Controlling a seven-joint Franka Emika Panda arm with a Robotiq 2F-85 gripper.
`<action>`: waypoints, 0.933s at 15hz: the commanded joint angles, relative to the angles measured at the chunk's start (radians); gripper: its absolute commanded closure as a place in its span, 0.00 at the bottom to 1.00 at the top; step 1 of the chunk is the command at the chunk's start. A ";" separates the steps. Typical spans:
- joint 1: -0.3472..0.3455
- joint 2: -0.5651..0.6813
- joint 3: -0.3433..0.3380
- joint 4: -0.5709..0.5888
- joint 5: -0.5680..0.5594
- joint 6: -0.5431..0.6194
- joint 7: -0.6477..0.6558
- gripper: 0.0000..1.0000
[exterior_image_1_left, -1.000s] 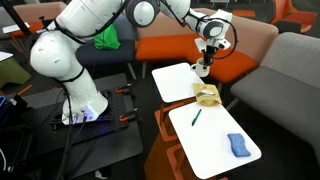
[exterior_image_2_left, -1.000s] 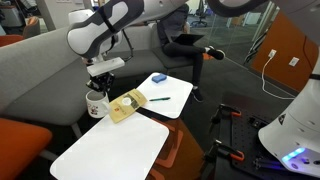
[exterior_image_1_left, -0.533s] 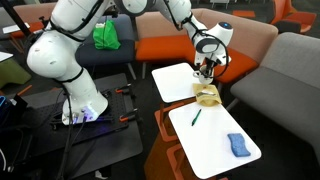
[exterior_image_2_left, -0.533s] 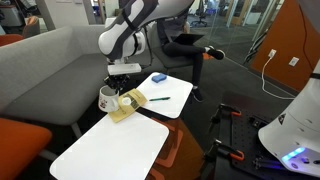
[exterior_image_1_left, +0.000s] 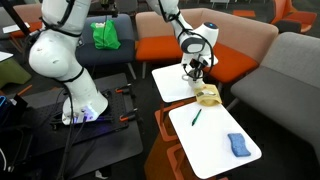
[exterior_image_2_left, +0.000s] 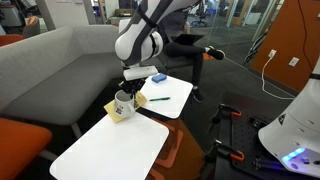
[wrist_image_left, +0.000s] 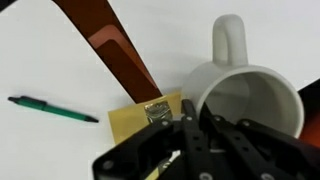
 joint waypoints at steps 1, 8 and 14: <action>0.007 -0.002 -0.009 -0.001 0.007 -0.002 -0.004 0.91; -0.027 -0.031 -0.050 -0.046 0.051 0.034 0.052 0.98; -0.112 -0.152 -0.185 -0.179 0.106 0.063 0.123 0.98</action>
